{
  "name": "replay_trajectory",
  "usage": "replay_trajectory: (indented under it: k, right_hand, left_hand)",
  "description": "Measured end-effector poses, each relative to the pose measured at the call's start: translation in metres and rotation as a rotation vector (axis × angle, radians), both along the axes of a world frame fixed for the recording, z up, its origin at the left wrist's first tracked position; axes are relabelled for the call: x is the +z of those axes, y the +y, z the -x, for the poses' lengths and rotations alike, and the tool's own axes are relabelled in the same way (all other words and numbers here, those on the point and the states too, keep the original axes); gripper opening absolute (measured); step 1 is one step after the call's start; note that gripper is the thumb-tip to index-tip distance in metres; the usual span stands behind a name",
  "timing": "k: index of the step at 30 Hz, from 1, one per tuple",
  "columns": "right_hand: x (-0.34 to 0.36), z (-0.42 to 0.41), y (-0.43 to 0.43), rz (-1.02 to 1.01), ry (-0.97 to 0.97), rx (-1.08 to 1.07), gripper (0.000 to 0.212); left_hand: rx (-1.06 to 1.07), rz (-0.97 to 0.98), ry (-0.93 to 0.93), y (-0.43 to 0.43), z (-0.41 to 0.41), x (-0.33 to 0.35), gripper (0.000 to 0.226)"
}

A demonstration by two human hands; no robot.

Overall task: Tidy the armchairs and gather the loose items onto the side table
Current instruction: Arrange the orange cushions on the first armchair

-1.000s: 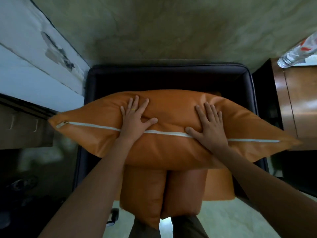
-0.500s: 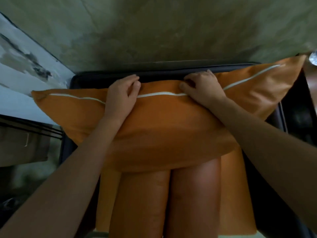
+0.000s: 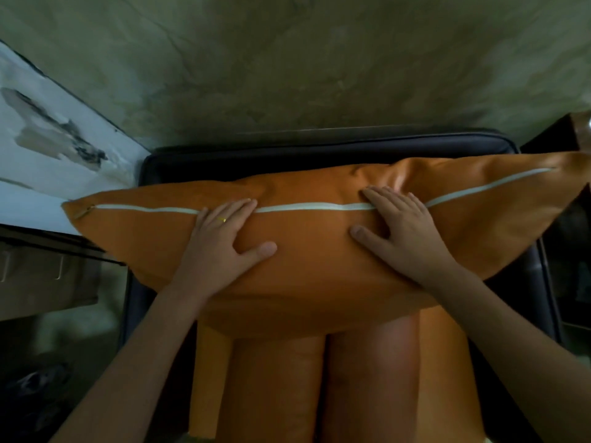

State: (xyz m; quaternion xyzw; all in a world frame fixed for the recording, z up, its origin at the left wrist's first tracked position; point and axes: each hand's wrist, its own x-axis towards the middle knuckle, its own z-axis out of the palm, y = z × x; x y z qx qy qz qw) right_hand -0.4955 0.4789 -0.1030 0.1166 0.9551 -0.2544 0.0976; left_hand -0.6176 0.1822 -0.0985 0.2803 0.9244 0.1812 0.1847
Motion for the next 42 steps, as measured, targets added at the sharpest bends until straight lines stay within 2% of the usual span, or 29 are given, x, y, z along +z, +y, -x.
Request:
replay_trajectory:
  k: [5,10,14,24,27,29,31,34,38,42]
  right_hand:
    - [-0.011,0.029,0.009,0.029,-0.056,-0.125,0.044]
    - [-0.018,0.040,0.010,-0.058,0.046,-0.126,0.020]
    - [-0.017,0.041,0.005,-0.159,0.170,-0.104,0.017]
    - [0.050,0.079,0.021,-0.131,0.591,-0.252,0.013]
    - [0.046,0.089,0.035,-0.099,0.608,-0.256,0.012]
    - [0.026,0.091,0.046,-0.101,0.512,-0.212,0.016]
    - [-0.003,0.085,0.052,-0.101,0.322,-0.117,0.020]
    - [-0.031,0.071,0.052,-0.049,0.076,0.028,0.040]
    - [-0.023,0.055,0.056,-0.024,0.056,0.019,0.066]
    - [-0.023,0.013,0.050,-0.197,0.074,0.071,0.089]
  left_hand:
    - [0.124,-0.040,0.028,0.027,0.029,-0.030,0.049]
    - [0.148,-0.043,0.131,0.043,0.026,-0.039,0.018]
    - [0.175,-0.084,0.258,0.040,0.017,-0.037,0.017]
    - [0.260,-0.361,0.525,0.066,0.072,0.030,0.022]
    - [0.227,-0.374,0.515,0.075,0.085,0.031,0.020]
    - [0.185,-0.282,0.435,0.076,0.084,0.014,0.020]
    - [0.160,-0.163,0.312,0.073,0.076,-0.012,0.020]
    - [0.116,-0.059,0.185,0.065,0.057,-0.042,0.029]
    - [0.051,-0.057,0.111,0.047,0.042,-0.038,0.058]
    - [-0.057,0.092,0.087,0.021,0.021,-0.030,0.092]
